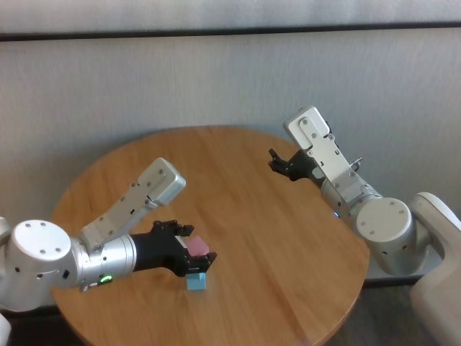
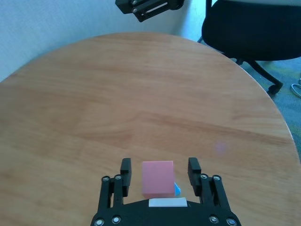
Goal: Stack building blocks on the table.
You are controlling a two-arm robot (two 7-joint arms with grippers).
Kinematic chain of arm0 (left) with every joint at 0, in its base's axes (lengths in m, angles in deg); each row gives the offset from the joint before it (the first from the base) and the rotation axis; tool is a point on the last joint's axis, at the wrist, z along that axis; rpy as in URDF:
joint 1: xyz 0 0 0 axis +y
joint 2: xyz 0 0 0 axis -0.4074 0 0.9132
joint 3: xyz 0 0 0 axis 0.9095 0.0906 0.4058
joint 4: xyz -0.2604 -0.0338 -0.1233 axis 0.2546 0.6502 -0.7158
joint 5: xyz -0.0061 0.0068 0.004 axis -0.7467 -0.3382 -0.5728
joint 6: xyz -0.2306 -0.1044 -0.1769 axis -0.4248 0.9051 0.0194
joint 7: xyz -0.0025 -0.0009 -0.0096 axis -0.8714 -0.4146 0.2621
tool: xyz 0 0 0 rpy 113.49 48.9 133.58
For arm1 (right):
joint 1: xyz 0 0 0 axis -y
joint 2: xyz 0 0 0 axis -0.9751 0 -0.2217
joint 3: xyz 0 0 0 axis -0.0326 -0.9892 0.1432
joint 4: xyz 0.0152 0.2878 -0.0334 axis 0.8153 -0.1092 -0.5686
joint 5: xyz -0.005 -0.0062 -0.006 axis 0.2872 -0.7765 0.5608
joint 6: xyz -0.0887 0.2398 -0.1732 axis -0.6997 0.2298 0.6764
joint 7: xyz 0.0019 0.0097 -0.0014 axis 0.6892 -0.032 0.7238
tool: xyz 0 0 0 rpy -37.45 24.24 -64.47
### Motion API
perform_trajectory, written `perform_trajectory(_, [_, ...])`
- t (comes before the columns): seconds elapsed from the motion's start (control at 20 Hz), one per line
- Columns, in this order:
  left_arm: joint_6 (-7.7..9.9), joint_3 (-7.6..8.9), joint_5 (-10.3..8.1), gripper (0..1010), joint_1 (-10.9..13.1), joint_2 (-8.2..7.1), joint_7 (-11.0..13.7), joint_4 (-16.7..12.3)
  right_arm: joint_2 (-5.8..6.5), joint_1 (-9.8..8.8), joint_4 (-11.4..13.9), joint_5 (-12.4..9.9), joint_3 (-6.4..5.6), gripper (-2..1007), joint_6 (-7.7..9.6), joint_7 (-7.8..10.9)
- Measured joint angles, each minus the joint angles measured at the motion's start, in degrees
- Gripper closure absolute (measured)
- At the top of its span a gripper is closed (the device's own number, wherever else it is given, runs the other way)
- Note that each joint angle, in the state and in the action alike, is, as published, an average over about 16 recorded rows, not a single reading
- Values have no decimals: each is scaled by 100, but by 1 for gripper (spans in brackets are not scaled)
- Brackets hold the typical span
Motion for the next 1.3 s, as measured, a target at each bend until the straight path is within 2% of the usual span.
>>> perform_trajectory(0.3, [-249,56,-181,106,28,10,74,48,0,0,0,0,0,4,0,0])
perform_trajectory(0.45, [-468,147,-352,56,88,32,67,82,0,0,0,0,0,4,0,0])
perform_trajectory(0.65, [-826,341,-582,17,245,74,-128,72,0,0,0,0,0,4,0,0])
perform_trajectory(0.8, [-1089,530,-705,8,418,111,-400,7,0,0,0,0,0,4,0,0])
perform_trajectory(0.95, [-1313,745,-748,7,641,152,-787,-120,0,0,0,0,0,4,0,0])
perform_trajectory(1.15, [-1493,1011,-656,7,955,204,-1383,-357,0,0,0,0,0,4,0,0])
perform_trajectory(1.3, [-1543,1171,-512,7,1169,247,-1799,-540,0,0,0,0,0,4,0,0])
